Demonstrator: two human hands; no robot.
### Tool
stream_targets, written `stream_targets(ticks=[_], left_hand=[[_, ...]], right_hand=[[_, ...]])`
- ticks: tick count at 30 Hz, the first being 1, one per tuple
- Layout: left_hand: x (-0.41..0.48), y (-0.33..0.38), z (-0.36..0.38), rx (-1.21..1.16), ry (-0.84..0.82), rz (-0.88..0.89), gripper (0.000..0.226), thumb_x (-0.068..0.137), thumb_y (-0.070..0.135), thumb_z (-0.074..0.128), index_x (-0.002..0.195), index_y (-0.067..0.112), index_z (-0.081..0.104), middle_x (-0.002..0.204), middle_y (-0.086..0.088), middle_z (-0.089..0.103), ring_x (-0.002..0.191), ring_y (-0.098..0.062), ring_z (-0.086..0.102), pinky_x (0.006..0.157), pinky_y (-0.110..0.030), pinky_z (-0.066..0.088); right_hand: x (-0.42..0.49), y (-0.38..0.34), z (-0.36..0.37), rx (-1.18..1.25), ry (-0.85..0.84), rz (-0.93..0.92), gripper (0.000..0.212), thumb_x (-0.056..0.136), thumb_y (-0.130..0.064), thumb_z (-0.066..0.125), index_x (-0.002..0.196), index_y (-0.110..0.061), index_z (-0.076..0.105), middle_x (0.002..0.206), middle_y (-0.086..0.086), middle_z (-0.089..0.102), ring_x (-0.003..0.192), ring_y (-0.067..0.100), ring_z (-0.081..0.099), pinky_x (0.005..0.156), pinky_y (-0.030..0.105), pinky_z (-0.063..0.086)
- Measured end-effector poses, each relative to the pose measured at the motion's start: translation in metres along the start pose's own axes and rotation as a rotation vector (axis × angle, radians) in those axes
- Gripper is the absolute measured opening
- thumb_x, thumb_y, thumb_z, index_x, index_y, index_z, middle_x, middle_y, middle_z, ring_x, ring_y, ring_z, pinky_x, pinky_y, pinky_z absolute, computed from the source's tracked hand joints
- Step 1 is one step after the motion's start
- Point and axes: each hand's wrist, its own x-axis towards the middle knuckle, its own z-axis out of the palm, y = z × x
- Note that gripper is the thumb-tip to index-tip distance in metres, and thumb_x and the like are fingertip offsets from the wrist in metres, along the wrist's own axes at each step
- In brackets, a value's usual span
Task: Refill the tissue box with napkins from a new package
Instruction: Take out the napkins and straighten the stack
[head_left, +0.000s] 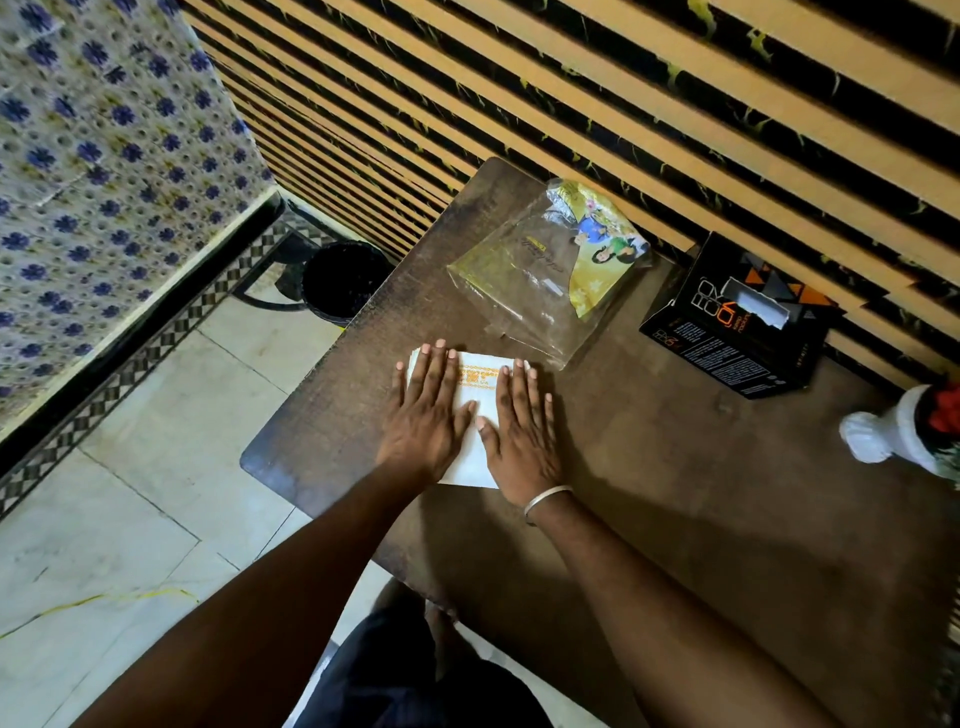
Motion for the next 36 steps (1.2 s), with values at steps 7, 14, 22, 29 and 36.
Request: stream_targets(ticks=[7, 14, 22, 29, 36], left_hand=[[0.002, -0.002, 0.004, 0.003, -0.051, -0.012, 0.077, 0.1, 0.059, 0.013, 0.159, 0.009, 0.014, 0.167, -0.01, 0.009, 0.155, -0.023, 0.001, 0.124, -0.05, 0.006], [-0.016, 0.004, -0.016, -0.241, 0.134, -0.265, 0.074, 0.103, 0.046, 0.035, 0.158, 0.004, 0.01, 0.166, -0.018, 0.009, 0.154, -0.033, 0.008, 0.124, -0.044, 0.008], [-0.022, 0.013, -0.023, -0.525, 0.098, -0.498, 0.057, 0.102, 0.03, 0.048, 0.146, -0.003, 0.037, 0.134, -0.027, 0.046, 0.123, -0.041, 0.04, 0.105, -0.038, 0.023], [-0.025, 0.007, -0.027, -0.667, 0.089, -0.48, 0.074, 0.099, 0.039, 0.054, 0.154, 0.002, 0.023, 0.149, -0.024, 0.039, 0.137, -0.041, 0.037, 0.113, -0.043, 0.029], [-0.065, -0.007, -0.032, -0.51, -0.143, -0.224, 0.151, 0.056, 0.058, 0.088, 0.156, 0.01, -0.015, 0.166, -0.013, 0.006, 0.149, -0.033, 0.012, 0.123, -0.047, 0.013]], right_hand=[[0.005, 0.005, 0.006, 0.029, -0.041, -0.043, 0.072, 0.098, -0.049, 0.025, 0.155, -0.008, 0.009, 0.164, 0.013, 0.004, 0.152, 0.028, -0.001, 0.123, 0.048, 0.01], [-0.007, -0.001, -0.008, 0.546, 0.107, 0.26, 0.077, 0.098, -0.047, 0.037, 0.155, -0.009, 0.004, 0.164, 0.011, -0.001, 0.152, 0.02, -0.002, 0.124, 0.032, 0.004], [-0.006, -0.016, -0.02, 0.862, -0.006, 0.441, 0.056, 0.103, -0.021, 0.04, 0.154, -0.012, 0.02, 0.16, 0.009, 0.026, 0.147, 0.022, 0.025, 0.115, 0.028, 0.021], [-0.005, -0.009, -0.027, 0.925, -0.068, 0.44, 0.074, 0.096, -0.019, 0.054, 0.156, -0.022, 0.012, 0.158, 0.004, 0.032, 0.142, 0.023, 0.036, 0.115, 0.035, 0.031], [-0.038, 0.017, -0.029, 0.737, -0.335, 0.051, 0.149, 0.059, -0.013, 0.092, 0.15, -0.021, -0.025, 0.156, -0.016, 0.0, 0.146, 0.004, 0.007, 0.119, 0.026, 0.018]])
